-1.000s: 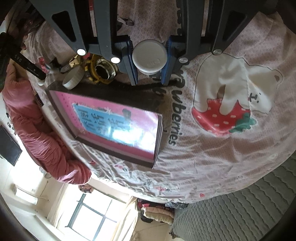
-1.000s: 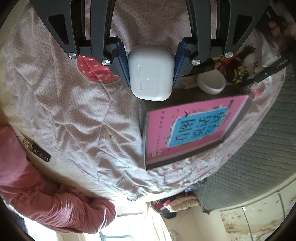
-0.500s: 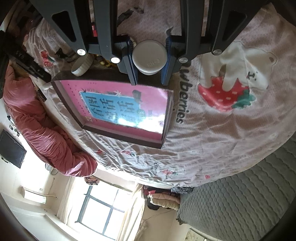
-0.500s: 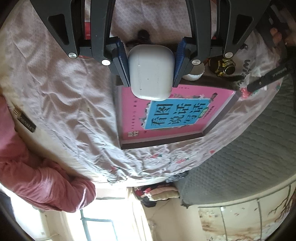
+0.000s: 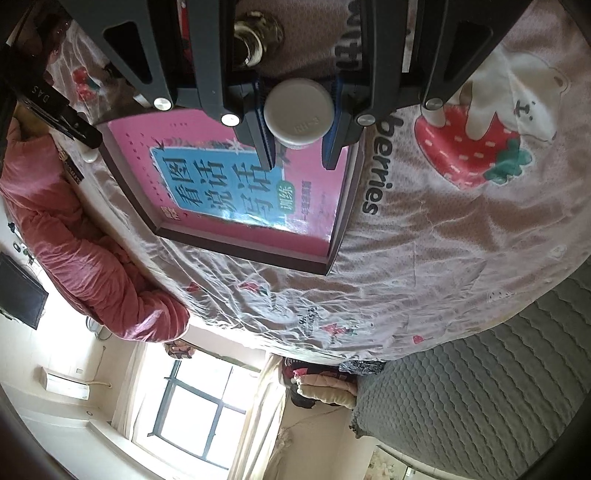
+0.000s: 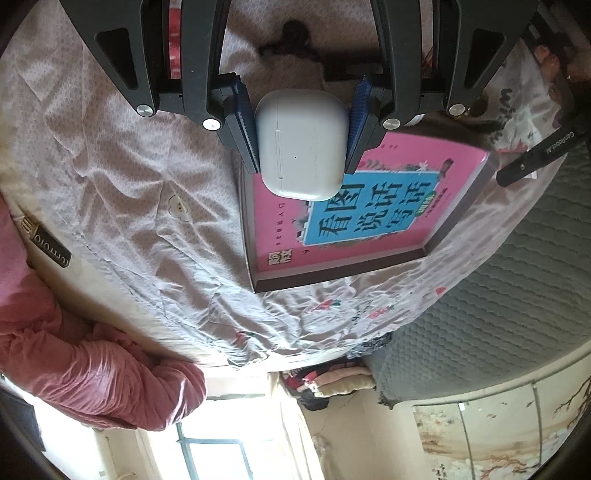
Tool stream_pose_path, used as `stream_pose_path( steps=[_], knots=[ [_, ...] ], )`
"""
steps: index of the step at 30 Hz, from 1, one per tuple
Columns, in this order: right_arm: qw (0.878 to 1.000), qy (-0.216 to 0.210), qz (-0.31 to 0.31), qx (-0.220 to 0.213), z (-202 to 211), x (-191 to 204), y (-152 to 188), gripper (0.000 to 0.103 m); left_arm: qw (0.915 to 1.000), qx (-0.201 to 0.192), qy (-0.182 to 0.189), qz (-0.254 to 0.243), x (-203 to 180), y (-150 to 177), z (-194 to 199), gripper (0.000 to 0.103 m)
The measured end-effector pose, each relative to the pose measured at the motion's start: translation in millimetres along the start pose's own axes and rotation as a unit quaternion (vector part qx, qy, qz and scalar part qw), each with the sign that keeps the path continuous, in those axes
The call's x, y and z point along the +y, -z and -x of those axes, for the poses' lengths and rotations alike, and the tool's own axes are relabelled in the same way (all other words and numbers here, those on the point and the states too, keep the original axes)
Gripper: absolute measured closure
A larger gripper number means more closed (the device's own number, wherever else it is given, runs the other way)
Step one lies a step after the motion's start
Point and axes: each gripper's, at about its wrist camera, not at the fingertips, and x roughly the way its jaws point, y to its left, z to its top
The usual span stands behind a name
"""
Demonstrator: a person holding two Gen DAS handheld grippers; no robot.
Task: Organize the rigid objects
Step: 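Carry the earbud case with the right gripper while the left carries the pill bottle into the box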
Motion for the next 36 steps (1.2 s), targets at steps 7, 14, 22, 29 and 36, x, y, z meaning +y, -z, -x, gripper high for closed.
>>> stream_pose_path(
  steps=[7, 14, 22, 29, 36],
  knots=[
    [1.000, -0.002, 0.015, 0.003, -11.5, 7.0, -3.6, 0.058, 0.9999, -0.001, -0.009, -0.006, 0.0, -4.2, -22.5, 0.076],
    [0.999, 0.013, 0.045, 0.001, -21.8, 15.1, -6.1, 0.058, 0.9997, -0.001, -0.020, -0.011, 1.0, -8.2, -43.3, 0.076],
    [0.998, 0.033, 0.046, 0.015, -39.0, 12.4, -8.1, 0.058, 0.9994, 0.005, -0.029, -0.018, -0.1, -8.6, -57.7, 0.076],
    [0.996, 0.050, 0.068, 0.027, -50.2, 16.5, -12.1, 0.058, 0.9987, 0.024, -0.032, -0.033, -4.4, -6.5, -66.7, 0.076],
    [0.988, 0.053, 0.128, 0.067, -66.4, 27.2, -13.8, 0.058, 0.9973, 0.032, -0.041, -0.051, -9.9, -4.3, -69.2, 0.076]
  ],
)
